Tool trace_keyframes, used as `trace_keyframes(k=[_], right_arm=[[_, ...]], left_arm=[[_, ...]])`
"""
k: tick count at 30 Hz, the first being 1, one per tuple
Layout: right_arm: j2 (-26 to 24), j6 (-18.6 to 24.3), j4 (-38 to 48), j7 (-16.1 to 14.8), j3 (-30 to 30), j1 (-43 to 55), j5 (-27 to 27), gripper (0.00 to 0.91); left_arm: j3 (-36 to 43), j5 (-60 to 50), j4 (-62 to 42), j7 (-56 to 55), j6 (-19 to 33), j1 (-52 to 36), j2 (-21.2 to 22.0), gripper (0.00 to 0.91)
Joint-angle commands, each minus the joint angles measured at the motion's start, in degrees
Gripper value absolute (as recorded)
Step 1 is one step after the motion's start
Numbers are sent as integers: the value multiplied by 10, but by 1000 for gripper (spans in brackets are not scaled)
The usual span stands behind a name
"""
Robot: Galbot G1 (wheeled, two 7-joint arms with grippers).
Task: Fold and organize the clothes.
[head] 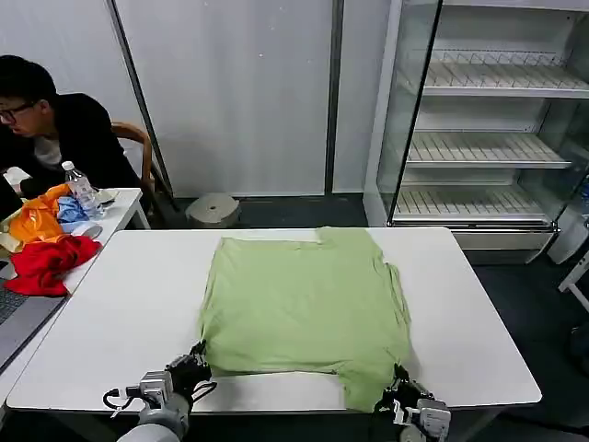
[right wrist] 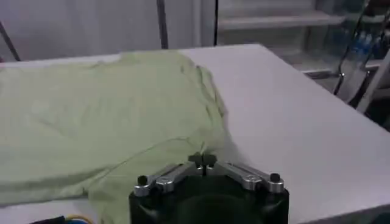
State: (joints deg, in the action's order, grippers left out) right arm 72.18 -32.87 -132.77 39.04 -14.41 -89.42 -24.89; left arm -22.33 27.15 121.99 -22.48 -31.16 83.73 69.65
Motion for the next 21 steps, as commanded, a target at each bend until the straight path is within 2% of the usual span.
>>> trace_keyframes(k=[1,21], right_arm=[[-1,6,-9,-1,-6,25,12,0],[-13,-2,82,-18,-25,138,-8,0]], left_arm=[[3,-1,11,0,2,-11,1,20],[12,14,-25,1,-18,-95,-9,20]])
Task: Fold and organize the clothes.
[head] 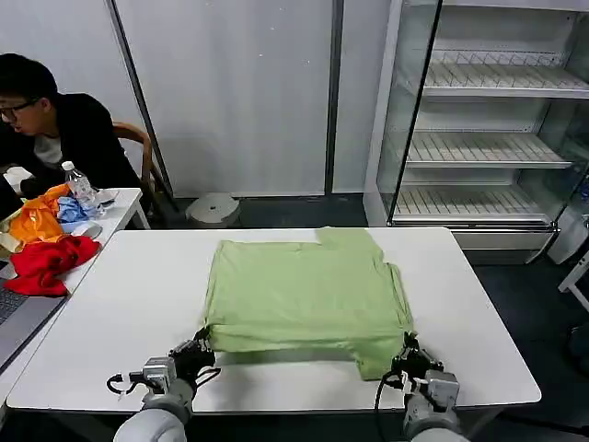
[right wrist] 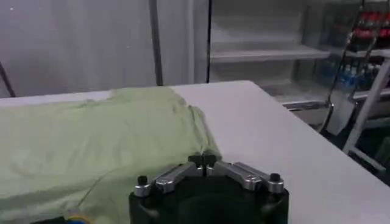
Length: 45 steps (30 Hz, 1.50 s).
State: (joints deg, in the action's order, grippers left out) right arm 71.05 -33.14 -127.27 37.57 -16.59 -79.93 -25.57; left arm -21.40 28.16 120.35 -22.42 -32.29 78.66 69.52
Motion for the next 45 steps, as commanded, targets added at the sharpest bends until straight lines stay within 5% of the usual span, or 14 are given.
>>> trace_keyframes(k=[1,19,45], right_arm=[[-2,1,32,-4,-3,50,-1,0],[-36,0,108,-22,14,138,-19,0],[-60,16,267,-72,65,280,-46,0]], left_arm=[[5,4,-11,0,-7,-49,-9,20],[38,23,-82,15,-7,-135,-35,20],[71,9,-158,17,-6,-188,-10,20]])
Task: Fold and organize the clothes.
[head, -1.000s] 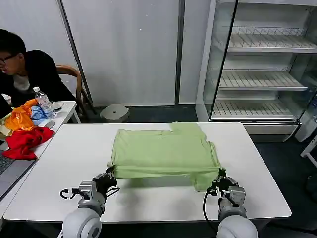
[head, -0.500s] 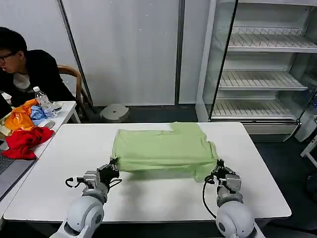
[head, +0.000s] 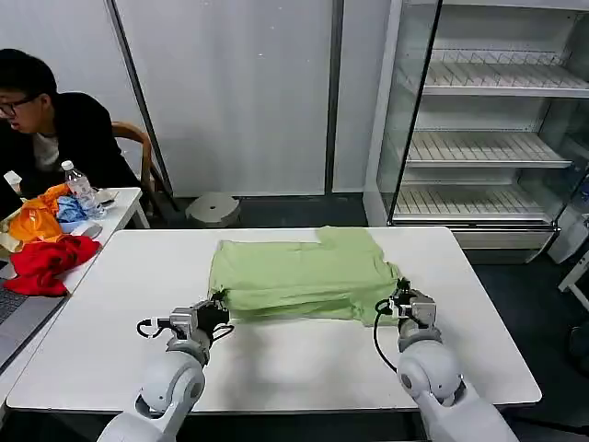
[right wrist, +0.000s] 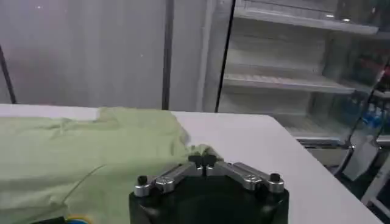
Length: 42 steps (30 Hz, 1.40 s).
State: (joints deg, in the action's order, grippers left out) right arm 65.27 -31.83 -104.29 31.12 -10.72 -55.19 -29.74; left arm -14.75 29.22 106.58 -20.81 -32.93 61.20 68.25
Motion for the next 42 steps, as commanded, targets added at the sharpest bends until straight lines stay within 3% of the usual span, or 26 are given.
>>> trace_keyframes(k=[1,10,11,12,13,14,19,32,42], right_arm=[[0,4,39,-7,8,32,-3,0],[14,10,64,-7,14,33,5,0],[15,11,65,-7,14,33,5,0],[17,11,66,-7,13,31,9,151],[17,15,67,-9,12,29,12,554],[17,16,68,-10,13,28,13,897],[22,28,78,-11,10,21,33,907],[9,22,18,-6,-6,9,29,907],[-1,17,-38,-2,-41,-58,26,907]], left_arm=[[5,-2,-21,1,1,-13,3,10],[8,-1,-36,5,5,-25,2,20],[9,-1,-39,5,6,-28,2,312],[10,-1,-42,7,10,-29,3,907],[11,-2,-47,9,14,-32,3,907],[12,-3,-49,10,15,-34,3,907],[19,-21,-51,47,57,-31,3,907],[10,-27,-27,41,51,-30,-3,907],[-8,-32,2,40,33,5,-11,907]])
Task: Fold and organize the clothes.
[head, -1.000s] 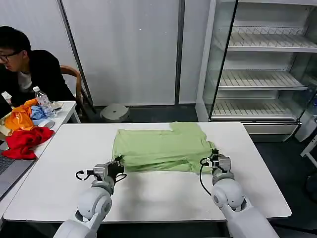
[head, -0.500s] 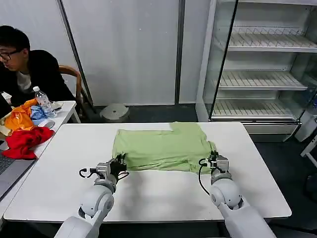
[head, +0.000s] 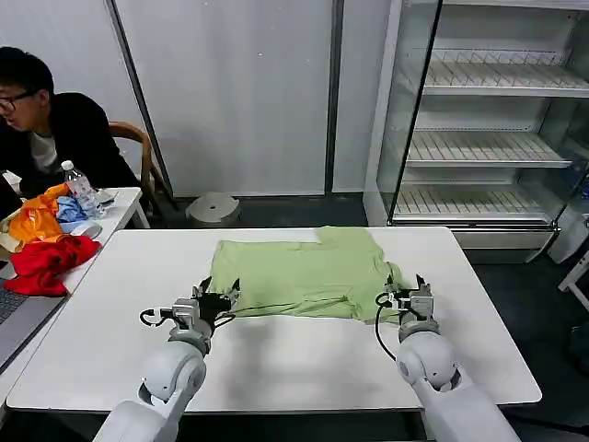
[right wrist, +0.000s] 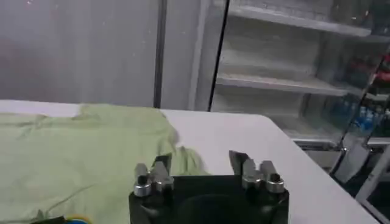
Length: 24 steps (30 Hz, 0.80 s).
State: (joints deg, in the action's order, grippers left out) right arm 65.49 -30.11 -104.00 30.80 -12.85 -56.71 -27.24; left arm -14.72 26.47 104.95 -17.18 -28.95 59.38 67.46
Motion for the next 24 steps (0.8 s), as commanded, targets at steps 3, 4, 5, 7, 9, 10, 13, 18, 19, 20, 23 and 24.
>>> trace_keyframes(k=[3,4,5,7,9,10,13,18,19,20,23,24], right_arm=[[-3,10,-28,0,-27,-60,2,907],[-4,14,-23,-1,-29,-65,1,907],[-4,16,-20,-1,-29,-67,1,907],[-2,20,-15,-4,-34,-72,-8,907],[-2,21,-11,-7,-37,-76,-23,907],[-2,23,-9,-10,-38,-76,-28,907],[-2,31,-2,-19,-40,-75,-33,907],[0,34,8,-24,-37,-69,-36,907],[1,34,10,-25,-36,-67,-36,907],[1,35,12,-28,-35,-65,-36,907],[5,41,20,-37,-33,-59,-43,907],[7,43,24,-38,-32,-57,-45,907]], left_arm=[[-11,3,11,-5,-17,26,-1,907],[-12,11,8,-10,-20,27,0,907],[-14,19,3,-14,-29,26,1,907],[-18,42,-2,-16,-36,26,1,907],[-20,98,-8,-35,-41,22,0,907],[-23,112,-14,-35,-41,20,0,907],[-27,136,-23,-33,-41,18,-2,907],[-24,150,-49,-32,-42,13,-3,907],[-24,151,-55,-33,-42,12,-3,907],[-22,151,-59,-32,-42,11,-3,907],[-18,151,-61,-31,-41,11,-3,907],[-16,151,-64,-31,-42,10,-3,907]])
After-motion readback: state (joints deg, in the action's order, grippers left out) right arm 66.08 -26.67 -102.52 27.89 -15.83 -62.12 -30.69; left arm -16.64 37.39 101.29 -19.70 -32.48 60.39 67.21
